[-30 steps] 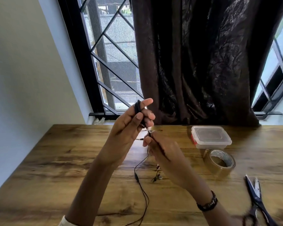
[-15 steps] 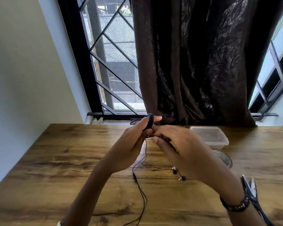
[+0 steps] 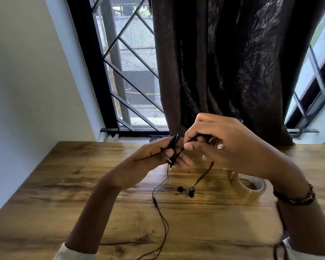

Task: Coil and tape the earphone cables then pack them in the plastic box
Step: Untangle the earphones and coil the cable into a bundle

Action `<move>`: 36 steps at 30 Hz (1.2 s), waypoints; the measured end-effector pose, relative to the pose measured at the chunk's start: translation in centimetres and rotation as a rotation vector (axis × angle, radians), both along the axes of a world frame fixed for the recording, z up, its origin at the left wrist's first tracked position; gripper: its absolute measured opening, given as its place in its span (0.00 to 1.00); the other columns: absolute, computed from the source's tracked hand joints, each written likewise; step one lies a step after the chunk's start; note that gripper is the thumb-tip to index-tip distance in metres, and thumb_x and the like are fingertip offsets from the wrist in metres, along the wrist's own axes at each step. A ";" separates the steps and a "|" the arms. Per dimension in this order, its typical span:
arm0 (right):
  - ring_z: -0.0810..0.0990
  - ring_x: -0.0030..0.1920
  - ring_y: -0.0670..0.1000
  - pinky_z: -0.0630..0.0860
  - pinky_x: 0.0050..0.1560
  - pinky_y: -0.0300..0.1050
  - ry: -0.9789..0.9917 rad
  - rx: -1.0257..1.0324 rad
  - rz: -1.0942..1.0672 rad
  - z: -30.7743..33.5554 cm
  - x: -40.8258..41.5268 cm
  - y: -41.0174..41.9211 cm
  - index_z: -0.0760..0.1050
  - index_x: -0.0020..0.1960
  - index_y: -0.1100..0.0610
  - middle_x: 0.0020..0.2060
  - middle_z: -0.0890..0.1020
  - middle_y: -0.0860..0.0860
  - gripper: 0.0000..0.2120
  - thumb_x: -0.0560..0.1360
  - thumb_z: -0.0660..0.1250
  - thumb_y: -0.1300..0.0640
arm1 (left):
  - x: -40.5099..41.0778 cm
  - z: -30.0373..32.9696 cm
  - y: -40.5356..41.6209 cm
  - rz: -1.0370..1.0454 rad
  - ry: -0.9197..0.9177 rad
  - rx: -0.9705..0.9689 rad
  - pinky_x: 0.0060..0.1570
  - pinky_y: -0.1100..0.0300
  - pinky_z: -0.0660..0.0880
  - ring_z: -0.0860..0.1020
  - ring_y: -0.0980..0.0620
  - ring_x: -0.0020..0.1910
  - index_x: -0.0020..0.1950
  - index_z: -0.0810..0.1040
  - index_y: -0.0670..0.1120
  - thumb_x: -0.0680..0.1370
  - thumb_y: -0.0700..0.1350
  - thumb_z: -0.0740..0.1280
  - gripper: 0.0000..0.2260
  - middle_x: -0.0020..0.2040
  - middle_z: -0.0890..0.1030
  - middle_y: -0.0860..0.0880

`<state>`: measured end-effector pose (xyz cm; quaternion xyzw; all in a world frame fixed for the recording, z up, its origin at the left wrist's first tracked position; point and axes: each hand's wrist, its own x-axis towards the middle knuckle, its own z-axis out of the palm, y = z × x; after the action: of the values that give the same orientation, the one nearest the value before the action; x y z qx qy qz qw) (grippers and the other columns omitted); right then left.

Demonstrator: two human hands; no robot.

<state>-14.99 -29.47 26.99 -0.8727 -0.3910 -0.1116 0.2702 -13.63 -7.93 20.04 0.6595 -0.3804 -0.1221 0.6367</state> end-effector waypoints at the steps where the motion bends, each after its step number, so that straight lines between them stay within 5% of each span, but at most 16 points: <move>1: 0.76 0.43 0.47 0.72 0.41 0.33 -0.005 -0.002 0.008 0.1 -0.1 0.0 0.80 0.48 0.52 0.41 0.75 0.44 0.04 0.76 0.68 0.53 | 0.0 0.0 0.1 -0.017 0.014 -0.018 0.56 0.59 0.73 0.79 0.46 0.53 0.65 0.71 0.40 0.81 0.39 0.54 0.14 0.54 0.81 0.44; 9: 0.75 0.39 0.43 0.67 0.38 0.27 0.006 -0.091 0.082 0.3 -0.9 -1.5 0.83 0.47 0.46 0.38 0.73 0.43 0.04 0.74 0.71 0.51 | 0.7 -1.1 0.9 -0.007 0.135 -0.192 0.55 0.59 0.73 0.79 0.49 0.54 0.71 0.67 0.38 0.81 0.38 0.53 0.18 0.56 0.81 0.44; 16: 0.74 0.39 0.39 0.66 0.39 0.26 -0.028 -0.032 0.124 0.0 -0.8 0.6 0.83 0.47 0.51 0.39 0.72 0.40 0.03 0.74 0.72 0.55 | 0.4 -0.9 0.2 0.007 0.079 -0.107 0.59 0.60 0.71 0.76 0.51 0.60 0.70 0.69 0.40 0.82 0.38 0.54 0.17 0.59 0.79 0.48; 24: 0.77 0.39 0.50 0.74 0.40 0.43 -0.018 0.135 0.054 0.1 0.8 1.5 0.84 0.46 0.56 0.40 0.76 0.49 0.04 0.74 0.71 0.56 | -0.3 0.1 0.3 -0.120 -0.032 -0.048 0.58 0.61 0.72 0.78 0.47 0.59 0.66 0.70 0.41 0.83 0.36 0.50 0.15 0.59 0.80 0.45; 33: 0.79 0.39 0.52 0.76 0.39 0.53 0.057 0.300 0.107 -0.6 1.7 1.2 0.85 0.46 0.55 0.40 0.78 0.52 0.07 0.70 0.74 0.54 | -1.2 0.5 0.1 -0.060 -0.059 0.057 0.48 0.64 0.70 0.76 0.54 0.43 0.66 0.72 0.39 0.82 0.42 0.51 0.17 0.43 0.80 0.52; 36: 0.79 0.42 0.52 0.76 0.44 0.51 0.162 0.362 0.092 -1.1 2.5 0.7 0.84 0.48 0.54 0.41 0.79 0.51 0.10 0.69 0.73 0.51 | -1.1 0.4 -0.1 0.034 -0.057 0.004 0.42 0.60 0.67 0.71 0.55 0.35 0.57 0.76 0.42 0.82 0.42 0.52 0.14 0.34 0.74 0.56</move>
<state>-12.46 -28.75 25.84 -0.7973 -0.3809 -0.0973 0.4579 -14.69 -8.06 20.40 0.6702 -0.3871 -0.0932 0.6264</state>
